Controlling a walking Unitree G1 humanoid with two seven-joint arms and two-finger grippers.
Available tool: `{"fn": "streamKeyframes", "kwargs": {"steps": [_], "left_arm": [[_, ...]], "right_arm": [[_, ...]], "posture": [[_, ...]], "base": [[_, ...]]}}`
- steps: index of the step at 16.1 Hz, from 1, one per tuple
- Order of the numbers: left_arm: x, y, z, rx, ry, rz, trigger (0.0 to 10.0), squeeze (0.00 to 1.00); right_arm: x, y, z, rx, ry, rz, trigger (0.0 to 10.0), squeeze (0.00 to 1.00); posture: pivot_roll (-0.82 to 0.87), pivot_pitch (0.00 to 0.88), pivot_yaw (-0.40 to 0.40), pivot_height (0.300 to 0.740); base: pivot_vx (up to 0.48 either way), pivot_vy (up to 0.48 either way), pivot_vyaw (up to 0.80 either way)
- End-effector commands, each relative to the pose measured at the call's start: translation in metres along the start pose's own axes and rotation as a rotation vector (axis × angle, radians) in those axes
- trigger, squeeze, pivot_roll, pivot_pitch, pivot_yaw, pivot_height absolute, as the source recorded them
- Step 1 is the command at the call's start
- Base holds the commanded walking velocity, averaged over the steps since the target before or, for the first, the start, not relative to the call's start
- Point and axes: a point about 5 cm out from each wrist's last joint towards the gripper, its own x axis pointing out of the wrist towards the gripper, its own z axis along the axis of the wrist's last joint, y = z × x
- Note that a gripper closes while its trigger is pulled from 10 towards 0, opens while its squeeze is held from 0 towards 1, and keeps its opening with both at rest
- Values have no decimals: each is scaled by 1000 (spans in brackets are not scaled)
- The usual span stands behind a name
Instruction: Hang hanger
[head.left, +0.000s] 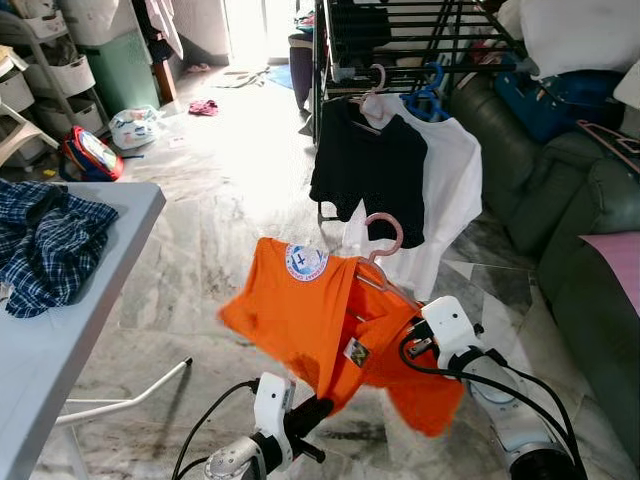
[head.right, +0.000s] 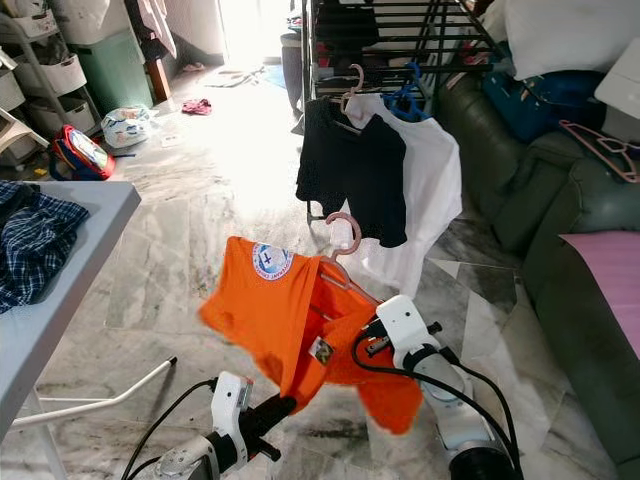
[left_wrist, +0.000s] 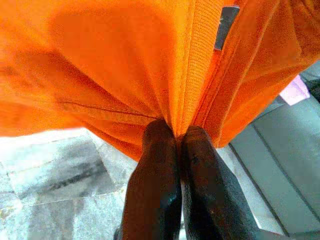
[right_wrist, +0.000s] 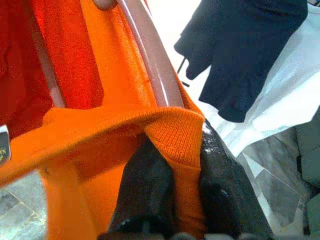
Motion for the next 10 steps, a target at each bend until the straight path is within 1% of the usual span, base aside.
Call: {"fn": "streamKeyframes", "kwargs": {"steps": [1, 2, 3, 10], "left_arm": [[-20, 89, 193, 423, -381, 753, 10000, 0], [-23, 91, 195, 429, -386, 790, 10000, 0], [-25, 93, 198, 430, -395, 815, 10000, 0], [-25, 93, 198, 430, -395, 815, 10000, 0]], "right_arm": [[6, -14, 20, 0, -98, -88, 10000, 0], [5, -13, 17, -18, -87, -81, 10000, 0], [4, -13, 15, -38, -77, -77, 10000, 0], [4, -13, 15, -38, -77, -77, 10000, 0]], "posture": [[-18, 0, 0, 740], [-18, 0, 0, 740], [-19, 156, 20, 740], [-19, 156, 20, 740]], "base": [[0, 0, 0], [0, 0, 0], [0, 0, 0], [0, 0, 0]]}}
